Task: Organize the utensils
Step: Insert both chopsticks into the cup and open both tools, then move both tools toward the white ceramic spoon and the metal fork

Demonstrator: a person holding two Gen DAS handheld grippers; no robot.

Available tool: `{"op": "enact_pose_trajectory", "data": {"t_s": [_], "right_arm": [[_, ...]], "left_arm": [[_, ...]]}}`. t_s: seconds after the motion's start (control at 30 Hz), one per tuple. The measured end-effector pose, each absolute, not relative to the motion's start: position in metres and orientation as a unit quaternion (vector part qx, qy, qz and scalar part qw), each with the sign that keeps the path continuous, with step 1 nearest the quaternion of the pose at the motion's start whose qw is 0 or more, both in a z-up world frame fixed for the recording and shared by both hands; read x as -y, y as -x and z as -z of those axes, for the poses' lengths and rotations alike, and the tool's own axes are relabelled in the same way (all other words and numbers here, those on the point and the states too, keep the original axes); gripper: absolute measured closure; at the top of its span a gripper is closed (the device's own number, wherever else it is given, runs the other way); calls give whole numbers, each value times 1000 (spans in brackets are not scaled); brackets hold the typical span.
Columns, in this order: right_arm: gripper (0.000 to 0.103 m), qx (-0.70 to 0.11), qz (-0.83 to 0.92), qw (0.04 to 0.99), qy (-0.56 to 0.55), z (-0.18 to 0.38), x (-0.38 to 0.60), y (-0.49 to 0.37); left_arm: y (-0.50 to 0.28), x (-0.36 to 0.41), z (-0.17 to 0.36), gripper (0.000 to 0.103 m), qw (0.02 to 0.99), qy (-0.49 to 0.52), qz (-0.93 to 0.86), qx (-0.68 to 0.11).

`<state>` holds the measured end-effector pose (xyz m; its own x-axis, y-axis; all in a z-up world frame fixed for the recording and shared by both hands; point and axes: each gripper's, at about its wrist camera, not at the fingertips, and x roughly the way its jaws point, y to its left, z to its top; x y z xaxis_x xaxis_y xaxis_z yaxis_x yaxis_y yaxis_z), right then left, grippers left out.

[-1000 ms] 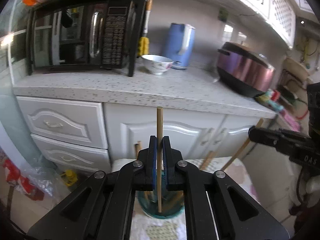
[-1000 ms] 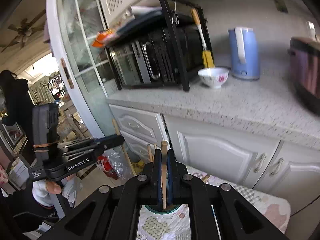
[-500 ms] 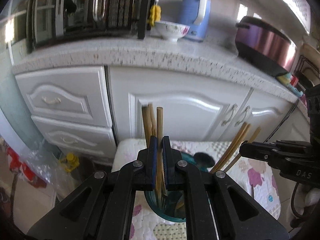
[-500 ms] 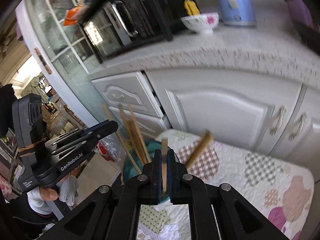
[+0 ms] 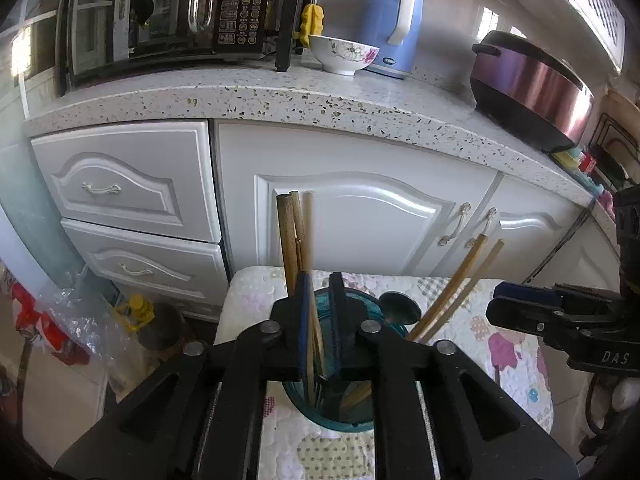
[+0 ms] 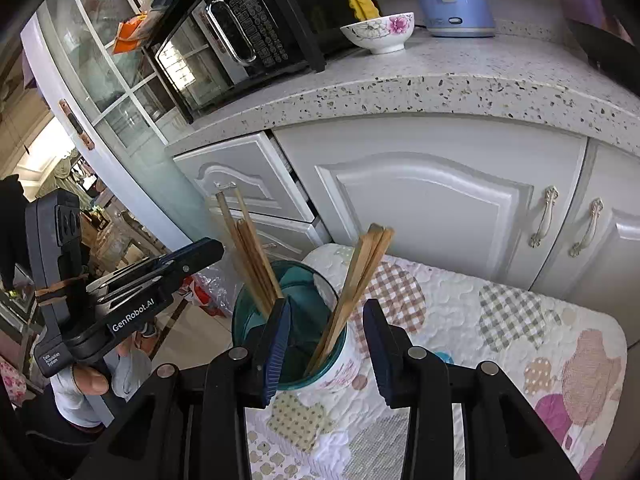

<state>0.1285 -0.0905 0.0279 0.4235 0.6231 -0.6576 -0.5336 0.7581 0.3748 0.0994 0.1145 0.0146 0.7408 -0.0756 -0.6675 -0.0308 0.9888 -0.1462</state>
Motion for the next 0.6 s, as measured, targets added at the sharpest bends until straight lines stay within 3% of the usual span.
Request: {"op": "enact_pose_trajectory", "data": {"t_s": [0.07, 0.27, 0.6], "right_arm": [[67, -410, -346, 842, -55, -29, 92, -124], [67, -397, -340, 851, -40, -36, 91, -109], [66, -384, -323, 864, -31, -41, 96, -88]], "left_arm": [[-96, -113, -17, 85, 931, 73, 11, -358], [-81, -102, -25, 81, 937, 56, 5, -344], [-64, -84, -27, 80, 937, 50, 3, -345]]}}
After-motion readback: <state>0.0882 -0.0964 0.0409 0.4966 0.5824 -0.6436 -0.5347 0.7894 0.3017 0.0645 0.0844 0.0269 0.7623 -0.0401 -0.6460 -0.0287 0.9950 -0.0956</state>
